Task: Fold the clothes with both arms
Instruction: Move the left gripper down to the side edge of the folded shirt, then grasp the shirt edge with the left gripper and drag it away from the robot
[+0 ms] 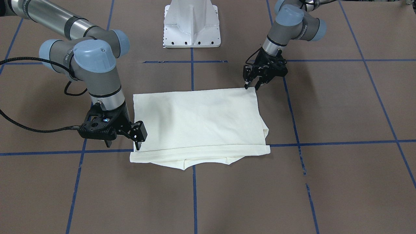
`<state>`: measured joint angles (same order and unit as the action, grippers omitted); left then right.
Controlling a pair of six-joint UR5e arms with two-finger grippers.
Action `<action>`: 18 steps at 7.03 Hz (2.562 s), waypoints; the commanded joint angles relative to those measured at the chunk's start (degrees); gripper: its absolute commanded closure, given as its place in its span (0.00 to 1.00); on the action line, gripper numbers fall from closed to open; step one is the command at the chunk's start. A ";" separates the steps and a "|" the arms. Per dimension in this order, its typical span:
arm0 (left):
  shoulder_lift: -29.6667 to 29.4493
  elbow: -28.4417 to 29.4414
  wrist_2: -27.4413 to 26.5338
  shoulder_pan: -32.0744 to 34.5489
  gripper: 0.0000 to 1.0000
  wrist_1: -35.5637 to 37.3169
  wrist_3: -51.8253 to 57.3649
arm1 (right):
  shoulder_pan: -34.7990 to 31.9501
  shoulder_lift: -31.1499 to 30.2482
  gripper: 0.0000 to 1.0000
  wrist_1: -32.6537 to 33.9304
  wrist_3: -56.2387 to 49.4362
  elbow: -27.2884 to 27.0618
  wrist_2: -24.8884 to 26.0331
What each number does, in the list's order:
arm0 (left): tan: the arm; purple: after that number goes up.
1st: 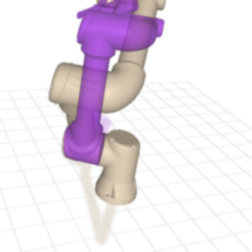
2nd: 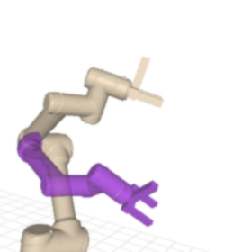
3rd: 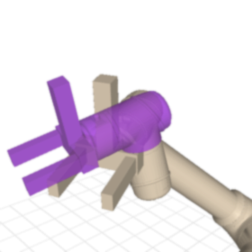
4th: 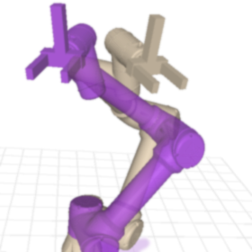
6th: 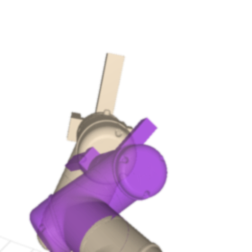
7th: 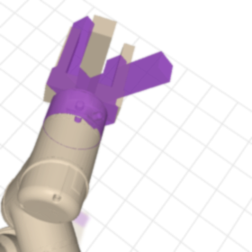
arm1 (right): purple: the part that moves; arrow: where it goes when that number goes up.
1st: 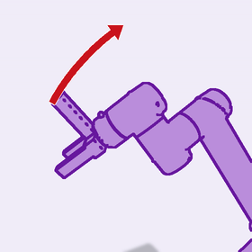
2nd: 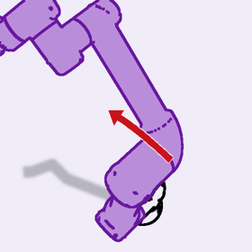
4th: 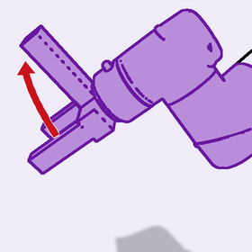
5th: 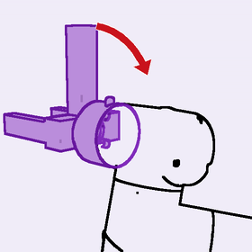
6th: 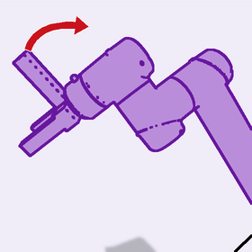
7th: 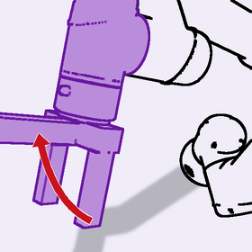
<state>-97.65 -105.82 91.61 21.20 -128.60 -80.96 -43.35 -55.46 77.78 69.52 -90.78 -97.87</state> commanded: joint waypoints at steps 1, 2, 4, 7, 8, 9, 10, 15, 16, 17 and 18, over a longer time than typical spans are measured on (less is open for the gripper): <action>-0.09 0.09 -0.12 -0.02 0.56 0.01 0.01 | 0.02 -0.18 0.00 0.00 0.00 -0.01 -0.04; 0.00 0.09 -0.21 -0.02 0.68 0.01 0.01 | 0.02 -0.18 0.00 0.00 0.00 -0.01 -0.04; 0.09 0.00 -0.21 -0.02 1.00 0.10 0.10 | 0.02 -0.27 0.00 -0.09 0.00 -0.01 -0.04; 0.88 -2.01 0.05 1.03 1.00 0.36 3.67 | 0.02 -0.18 0.00 -0.09 0.00 -0.01 -0.04; 1.14 -1.50 -0.03 2.95 1.00 0.45 7.79 | 0.02 -0.18 0.00 -0.09 0.00 -0.01 -0.04; 0.97 -0.19 0.14 7.93 1.00 0.62 13.92 | -0.06 -0.18 0.00 -0.09 0.00 0.08 -0.04; 0.53 3.66 0.23 13.37 1.00 0.54 20.51 | -0.06 -0.09 0.00 -0.09 0.00 -0.01 0.05; -35.70 51.84 0.15 31.43 1.00 -3.39 35.50 | -0.41 -0.26 0.00 0.00 0.00 -1.66 -0.13; -36.82 55.08 0.06 32.58 1.00 -5.68 38.30 | -0.41 -1.05 0.00 0.17 0.09 -3.07 -0.22; -36.39 54.94 0.23 33.02 1.00 -6.14 39.11 | -0.33 -1.32 0.00 0.09 0.43 -3.34 -0.22; -34.39 53.37 0.41 32.94 0.01 -7.27 39.73 | 0.54 -1.06 0.00 0.00 1.13 -3.17 -0.04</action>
<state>-133.08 -52.21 91.85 53.81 -134.50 -42.34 -43.49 -56.53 77.86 70.01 -93.78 -98.03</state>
